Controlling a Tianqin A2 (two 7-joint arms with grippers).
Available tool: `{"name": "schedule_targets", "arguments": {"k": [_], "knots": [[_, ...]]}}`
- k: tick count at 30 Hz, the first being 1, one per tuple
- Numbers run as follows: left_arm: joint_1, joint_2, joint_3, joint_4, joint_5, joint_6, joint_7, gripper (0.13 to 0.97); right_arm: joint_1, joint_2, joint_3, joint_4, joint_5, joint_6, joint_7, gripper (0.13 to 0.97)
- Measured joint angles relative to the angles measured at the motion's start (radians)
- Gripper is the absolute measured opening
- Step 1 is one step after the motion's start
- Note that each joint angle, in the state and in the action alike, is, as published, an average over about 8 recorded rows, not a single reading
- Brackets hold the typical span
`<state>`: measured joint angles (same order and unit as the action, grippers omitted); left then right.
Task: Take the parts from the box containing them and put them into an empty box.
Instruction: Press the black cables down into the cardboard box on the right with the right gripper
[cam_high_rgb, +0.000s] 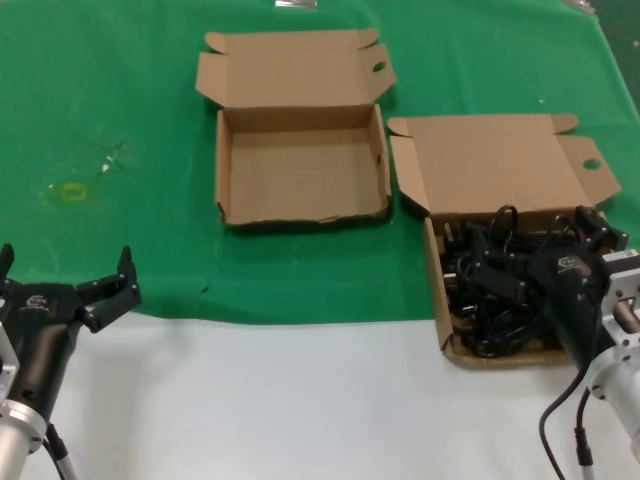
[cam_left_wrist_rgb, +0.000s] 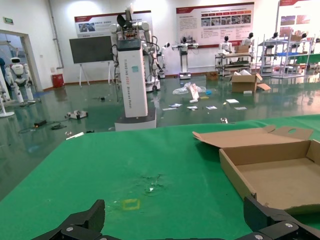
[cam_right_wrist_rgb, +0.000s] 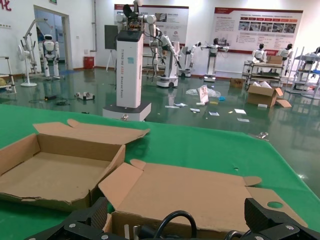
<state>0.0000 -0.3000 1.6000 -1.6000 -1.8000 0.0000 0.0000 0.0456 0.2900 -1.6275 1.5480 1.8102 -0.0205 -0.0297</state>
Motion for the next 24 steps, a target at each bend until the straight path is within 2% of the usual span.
{"name": "schedule_targets", "arguments": {"k": [24], "knots": [[0.0,0.0,0.0,0.0,0.0,0.0,0.0,0.956,0.0,0.0,0.0,0.0,0.0,0.0,0.0,0.966]]}}
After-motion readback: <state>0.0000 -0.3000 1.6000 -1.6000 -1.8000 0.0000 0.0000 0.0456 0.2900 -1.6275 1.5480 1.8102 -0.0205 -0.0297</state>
